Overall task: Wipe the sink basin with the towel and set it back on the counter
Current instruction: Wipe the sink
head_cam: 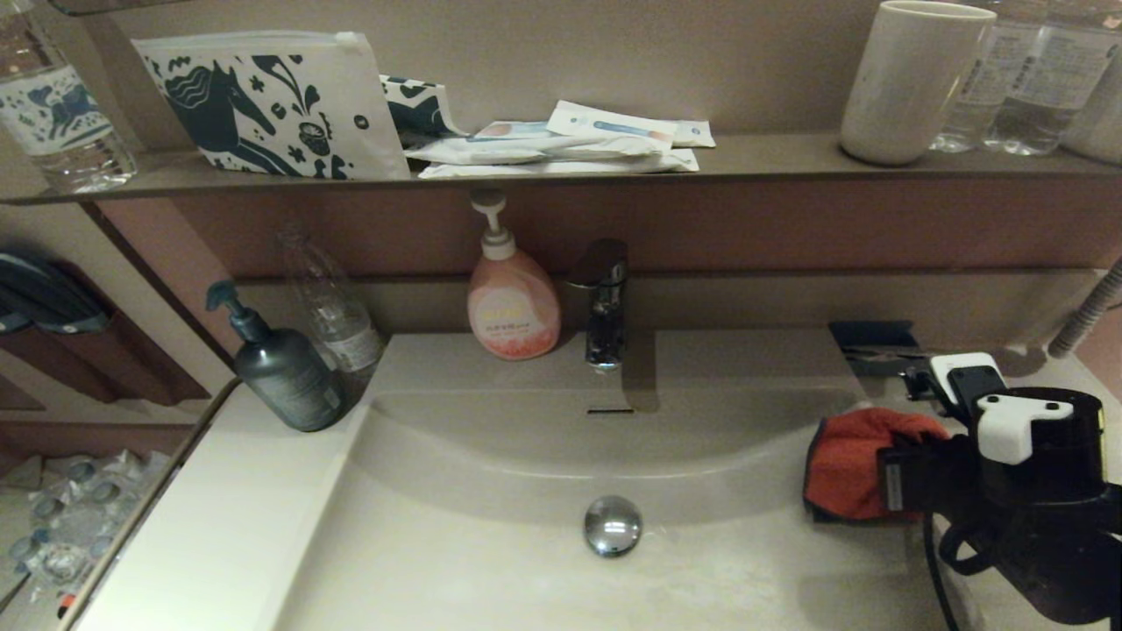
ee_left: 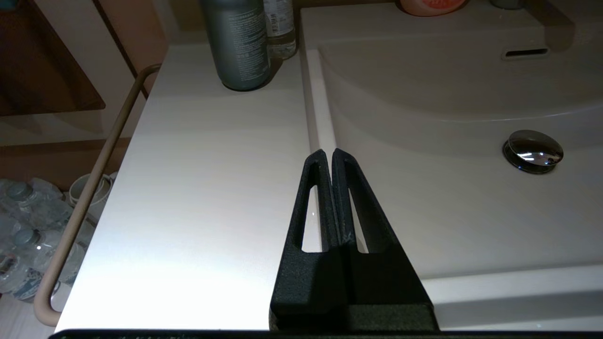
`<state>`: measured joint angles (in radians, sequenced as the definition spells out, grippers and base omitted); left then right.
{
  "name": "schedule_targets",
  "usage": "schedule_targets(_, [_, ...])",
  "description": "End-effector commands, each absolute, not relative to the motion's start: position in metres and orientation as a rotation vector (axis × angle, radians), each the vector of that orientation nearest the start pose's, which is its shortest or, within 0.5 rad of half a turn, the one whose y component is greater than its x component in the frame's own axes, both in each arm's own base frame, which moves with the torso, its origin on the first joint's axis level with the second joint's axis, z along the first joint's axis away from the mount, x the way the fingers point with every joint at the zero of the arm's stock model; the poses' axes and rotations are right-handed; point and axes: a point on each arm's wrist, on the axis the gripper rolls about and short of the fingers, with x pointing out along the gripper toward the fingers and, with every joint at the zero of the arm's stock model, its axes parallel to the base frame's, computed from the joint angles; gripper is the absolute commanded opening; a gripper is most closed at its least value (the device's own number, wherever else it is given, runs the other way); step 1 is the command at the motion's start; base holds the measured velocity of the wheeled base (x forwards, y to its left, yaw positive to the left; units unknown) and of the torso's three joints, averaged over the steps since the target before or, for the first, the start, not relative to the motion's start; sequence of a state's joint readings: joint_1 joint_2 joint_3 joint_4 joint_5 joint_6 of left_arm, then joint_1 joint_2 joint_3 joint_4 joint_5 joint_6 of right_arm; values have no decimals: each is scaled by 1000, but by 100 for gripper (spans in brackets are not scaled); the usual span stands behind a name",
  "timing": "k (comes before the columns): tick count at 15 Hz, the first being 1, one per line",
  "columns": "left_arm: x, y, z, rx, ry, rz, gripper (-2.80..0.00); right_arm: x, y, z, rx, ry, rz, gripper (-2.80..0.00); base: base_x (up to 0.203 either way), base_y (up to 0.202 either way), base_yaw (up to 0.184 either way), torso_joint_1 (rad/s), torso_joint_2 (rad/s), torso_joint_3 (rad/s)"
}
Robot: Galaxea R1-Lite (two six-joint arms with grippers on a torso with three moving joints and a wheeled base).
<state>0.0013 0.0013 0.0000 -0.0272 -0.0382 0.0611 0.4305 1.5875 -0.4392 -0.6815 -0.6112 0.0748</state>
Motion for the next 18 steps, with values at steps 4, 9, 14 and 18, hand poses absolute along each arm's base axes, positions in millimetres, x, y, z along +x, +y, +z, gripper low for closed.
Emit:
schedule_targets(4, [-23,-1,78,62,-27,-36,-280,171,73,141,-241,525,-143,-280,0,0,0,0,0,0])
schedule_targets(9, [-23,-1,78,62,-27,-36,-280,151,104,186,-318,569,96,-280,0,0,0,0,0,0])
schedule_targets(14, [-23,-1,78,62,-27,-36,-280,154,119,183,-534,841,126,-280,0,0,0,0,0,0])
schedule_targets(18, [-23,-1,78,62,-27,-36,-280,162,137,179,-536,913,190,-280,0,0,0,0,0,0])
